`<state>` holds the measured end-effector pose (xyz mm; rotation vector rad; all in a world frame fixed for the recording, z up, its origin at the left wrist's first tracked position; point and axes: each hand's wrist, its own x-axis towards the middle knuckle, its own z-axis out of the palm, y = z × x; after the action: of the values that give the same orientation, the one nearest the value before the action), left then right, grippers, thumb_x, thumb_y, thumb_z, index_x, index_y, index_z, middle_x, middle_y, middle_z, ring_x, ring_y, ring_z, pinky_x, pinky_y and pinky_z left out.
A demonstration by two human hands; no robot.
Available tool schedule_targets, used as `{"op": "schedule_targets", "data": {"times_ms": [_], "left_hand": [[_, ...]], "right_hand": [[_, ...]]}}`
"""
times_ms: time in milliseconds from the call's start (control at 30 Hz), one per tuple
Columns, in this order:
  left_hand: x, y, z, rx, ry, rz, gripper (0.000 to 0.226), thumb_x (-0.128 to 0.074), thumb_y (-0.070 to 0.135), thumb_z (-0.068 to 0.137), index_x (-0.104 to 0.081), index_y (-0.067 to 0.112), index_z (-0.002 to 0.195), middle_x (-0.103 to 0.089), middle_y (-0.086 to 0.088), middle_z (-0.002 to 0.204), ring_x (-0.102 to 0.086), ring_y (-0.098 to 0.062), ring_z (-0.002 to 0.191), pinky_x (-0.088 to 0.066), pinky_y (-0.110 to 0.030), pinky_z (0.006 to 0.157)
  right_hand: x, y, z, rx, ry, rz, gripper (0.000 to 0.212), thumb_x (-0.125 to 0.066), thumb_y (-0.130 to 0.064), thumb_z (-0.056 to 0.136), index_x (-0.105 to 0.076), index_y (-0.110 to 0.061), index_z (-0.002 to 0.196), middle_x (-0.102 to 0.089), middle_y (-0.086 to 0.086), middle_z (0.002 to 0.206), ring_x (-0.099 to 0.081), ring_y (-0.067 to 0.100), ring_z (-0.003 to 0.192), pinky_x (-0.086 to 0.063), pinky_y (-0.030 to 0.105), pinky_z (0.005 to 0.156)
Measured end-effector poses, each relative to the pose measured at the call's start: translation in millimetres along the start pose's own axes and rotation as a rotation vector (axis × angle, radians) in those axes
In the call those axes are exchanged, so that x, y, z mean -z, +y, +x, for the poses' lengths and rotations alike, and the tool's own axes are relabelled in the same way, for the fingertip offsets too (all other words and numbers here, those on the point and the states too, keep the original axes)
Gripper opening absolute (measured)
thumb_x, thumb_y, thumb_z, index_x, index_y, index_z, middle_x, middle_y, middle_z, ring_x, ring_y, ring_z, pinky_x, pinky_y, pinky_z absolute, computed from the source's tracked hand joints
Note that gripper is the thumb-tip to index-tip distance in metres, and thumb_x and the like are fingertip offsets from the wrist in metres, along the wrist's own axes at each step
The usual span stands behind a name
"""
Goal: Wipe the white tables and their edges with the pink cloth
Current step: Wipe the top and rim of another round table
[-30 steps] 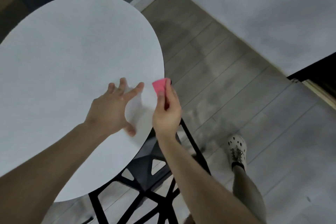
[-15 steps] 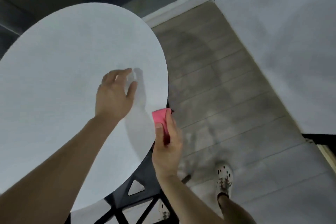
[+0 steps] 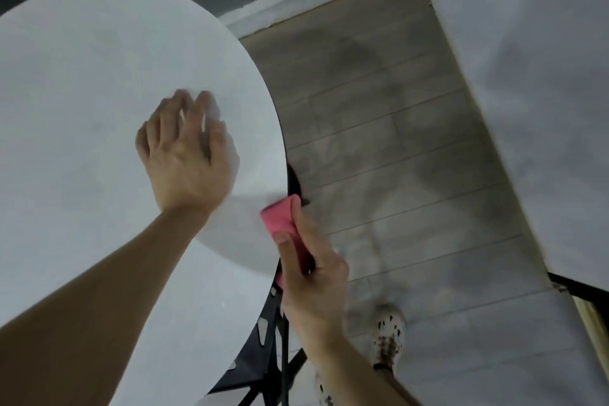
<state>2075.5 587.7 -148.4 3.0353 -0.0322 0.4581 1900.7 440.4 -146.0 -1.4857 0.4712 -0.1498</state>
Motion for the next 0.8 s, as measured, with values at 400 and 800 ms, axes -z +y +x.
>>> {"op": "schedule_targets", "data": {"times_ms": [400,800], "left_hand": [[6,4,-1,0.015,-0.08,0.033,0.05,-0.036,0.043,0.111,-0.053,0.025,0.155,-0.049,-0.009,0.161,-0.044,-0.034,0.148,-0.032,-0.054,0.121],[10,7,-1,0.032,-0.099,0.039,0.052,-0.043,0.038,0.109,-0.056,0.02,0.156,-0.048,-0.014,0.164,-0.041,-0.035,0.155,-0.029,-0.059,0.124]], "right_hand": [[-35,-25,133,0.095,-0.117,-0.185,0.045,-0.055,-0.028,0.113,-0.056,-0.021,0.158,-0.064,-0.001,0.151,-0.062,0.01,0.137,-0.051,0.037,0.116],[-127,-62,309,0.145,-0.58,-0.363,0.048,-0.049,-0.032,0.115,-0.048,-0.025,0.163,-0.053,-0.003,0.163,-0.05,0.017,0.147,-0.037,0.026,0.121]]}}
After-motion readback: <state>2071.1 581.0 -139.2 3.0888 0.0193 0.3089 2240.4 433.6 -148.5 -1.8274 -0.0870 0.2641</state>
